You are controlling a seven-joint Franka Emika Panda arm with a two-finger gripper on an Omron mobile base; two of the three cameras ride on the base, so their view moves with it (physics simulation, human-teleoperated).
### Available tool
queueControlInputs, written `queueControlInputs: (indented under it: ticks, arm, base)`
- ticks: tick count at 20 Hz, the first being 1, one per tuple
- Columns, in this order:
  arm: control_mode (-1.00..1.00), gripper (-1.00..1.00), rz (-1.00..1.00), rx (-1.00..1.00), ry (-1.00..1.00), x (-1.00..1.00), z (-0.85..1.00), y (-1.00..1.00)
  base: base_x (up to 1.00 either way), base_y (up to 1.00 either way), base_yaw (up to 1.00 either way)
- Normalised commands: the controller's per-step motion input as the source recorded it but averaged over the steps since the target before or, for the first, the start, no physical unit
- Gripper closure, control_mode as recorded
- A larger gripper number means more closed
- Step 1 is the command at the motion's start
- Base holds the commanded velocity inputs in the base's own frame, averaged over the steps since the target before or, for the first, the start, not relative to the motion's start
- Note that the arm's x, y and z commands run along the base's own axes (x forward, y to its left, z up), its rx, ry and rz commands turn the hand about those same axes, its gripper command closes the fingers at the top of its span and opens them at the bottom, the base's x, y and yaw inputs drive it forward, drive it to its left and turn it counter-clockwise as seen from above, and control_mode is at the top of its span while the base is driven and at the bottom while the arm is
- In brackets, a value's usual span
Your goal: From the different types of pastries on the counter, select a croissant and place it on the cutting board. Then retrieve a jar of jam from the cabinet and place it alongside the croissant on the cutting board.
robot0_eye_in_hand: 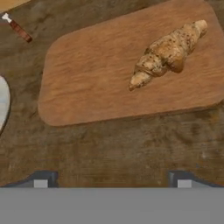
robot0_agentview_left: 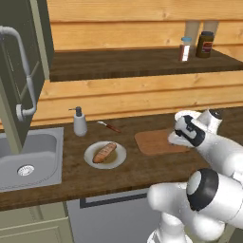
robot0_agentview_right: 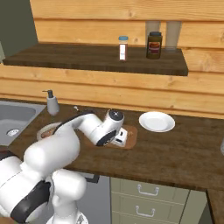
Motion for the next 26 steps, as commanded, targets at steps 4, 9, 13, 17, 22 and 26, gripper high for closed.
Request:
queueControlInputs:
  ticks: [4, 9, 13, 17, 22, 26]
  arm:
    - [-1.00, -1.00, 0.13, -0.20, -0.09, -0.99, 0.17, 1.00]
    - [-1.00, -1.00, 0.07, -0.24, -0.33, -0.83, 0.55, 0.96]
    - [-1.00, -1.00, 0.11, -0.23, -0.52, -0.72, 0.62, 0.80]
    - [-1.00, -1.00, 0.11, -0.20, -0.60, -0.79, 0.45, 0.64]
    - [-1.00, -1.00, 0.06, -0.19, -0.65, -0.98, 0.16, 0.51]
    - [-1.00, -1.00, 0.00, -0.04, -0.64, -1.00, 0.00, 0.29]
  base:
    - [0.00, 0.00, 0.00]
    - [0.00, 0.00, 0.00]
    - [0.00, 0.00, 0.00]
    - [0.00, 0.00, 0.00]
    - [0.00, 0.00, 0.00]
    - [0.00, 0.00, 0.00]
